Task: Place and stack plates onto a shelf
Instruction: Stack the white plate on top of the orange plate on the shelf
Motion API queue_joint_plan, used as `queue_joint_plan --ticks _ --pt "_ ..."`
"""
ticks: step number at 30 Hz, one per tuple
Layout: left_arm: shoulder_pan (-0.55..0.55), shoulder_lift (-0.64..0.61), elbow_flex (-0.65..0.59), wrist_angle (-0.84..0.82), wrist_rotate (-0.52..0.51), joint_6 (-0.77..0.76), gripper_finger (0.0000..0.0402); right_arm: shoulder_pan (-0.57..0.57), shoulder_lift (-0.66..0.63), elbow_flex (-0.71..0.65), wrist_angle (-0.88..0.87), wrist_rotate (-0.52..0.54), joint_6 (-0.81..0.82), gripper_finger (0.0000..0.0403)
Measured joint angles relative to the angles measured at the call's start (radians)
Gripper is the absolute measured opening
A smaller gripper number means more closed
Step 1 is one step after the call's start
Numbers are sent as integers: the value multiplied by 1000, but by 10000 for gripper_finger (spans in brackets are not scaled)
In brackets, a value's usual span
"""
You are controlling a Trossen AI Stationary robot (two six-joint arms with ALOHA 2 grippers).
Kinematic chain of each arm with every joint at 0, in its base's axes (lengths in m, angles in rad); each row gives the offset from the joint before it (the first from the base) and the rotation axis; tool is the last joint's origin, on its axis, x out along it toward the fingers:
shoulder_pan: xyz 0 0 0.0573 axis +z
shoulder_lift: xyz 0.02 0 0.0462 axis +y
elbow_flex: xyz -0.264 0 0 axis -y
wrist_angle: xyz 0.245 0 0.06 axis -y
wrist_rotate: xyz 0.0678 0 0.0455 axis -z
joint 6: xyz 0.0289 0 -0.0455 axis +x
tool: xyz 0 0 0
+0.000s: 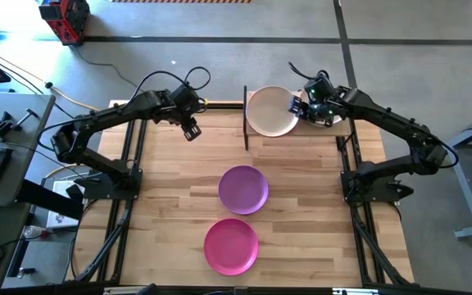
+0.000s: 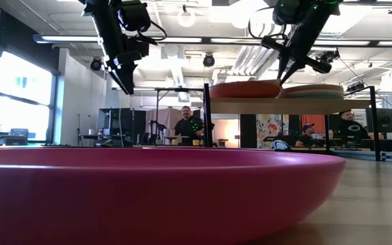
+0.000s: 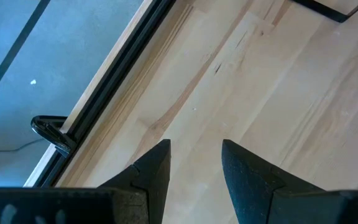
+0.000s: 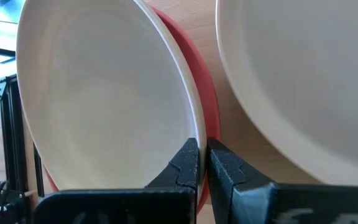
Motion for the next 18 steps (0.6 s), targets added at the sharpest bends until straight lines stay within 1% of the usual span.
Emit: queue_joint_plan --ticks 18 --pt "0 0 0 0 0 -8 133 0 0 0 0 -11 19 1"
